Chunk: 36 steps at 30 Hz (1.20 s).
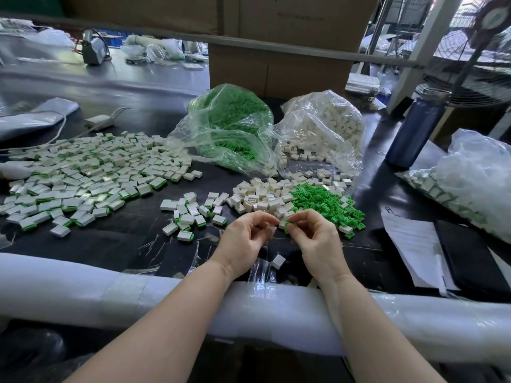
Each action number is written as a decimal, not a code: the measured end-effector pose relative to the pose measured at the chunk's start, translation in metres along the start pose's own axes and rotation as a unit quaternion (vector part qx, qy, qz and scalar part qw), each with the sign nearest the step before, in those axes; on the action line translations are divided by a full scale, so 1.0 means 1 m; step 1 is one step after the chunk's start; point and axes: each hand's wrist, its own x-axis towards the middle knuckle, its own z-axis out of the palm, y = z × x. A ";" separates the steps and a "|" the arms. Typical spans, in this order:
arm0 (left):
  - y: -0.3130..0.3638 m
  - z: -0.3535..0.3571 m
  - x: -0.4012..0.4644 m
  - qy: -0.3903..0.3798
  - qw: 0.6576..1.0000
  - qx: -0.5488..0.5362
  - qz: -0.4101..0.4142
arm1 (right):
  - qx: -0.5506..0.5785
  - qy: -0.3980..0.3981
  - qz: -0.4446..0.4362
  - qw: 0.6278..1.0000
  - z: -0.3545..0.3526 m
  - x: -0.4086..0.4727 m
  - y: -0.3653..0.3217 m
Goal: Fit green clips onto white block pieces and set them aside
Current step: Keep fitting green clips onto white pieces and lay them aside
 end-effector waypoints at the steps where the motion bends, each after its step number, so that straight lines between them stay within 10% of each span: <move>1: -0.001 0.000 0.001 -0.003 1.000 -0.003 -0.004 | 0.007 -0.006 -0.003 1.000 0.000 -0.001 -0.001; 36: 0.005 -0.002 0.000 -0.012 0.994 -0.088 -0.060 | 0.037 -0.062 0.034 0.997 0.001 -0.003 -0.006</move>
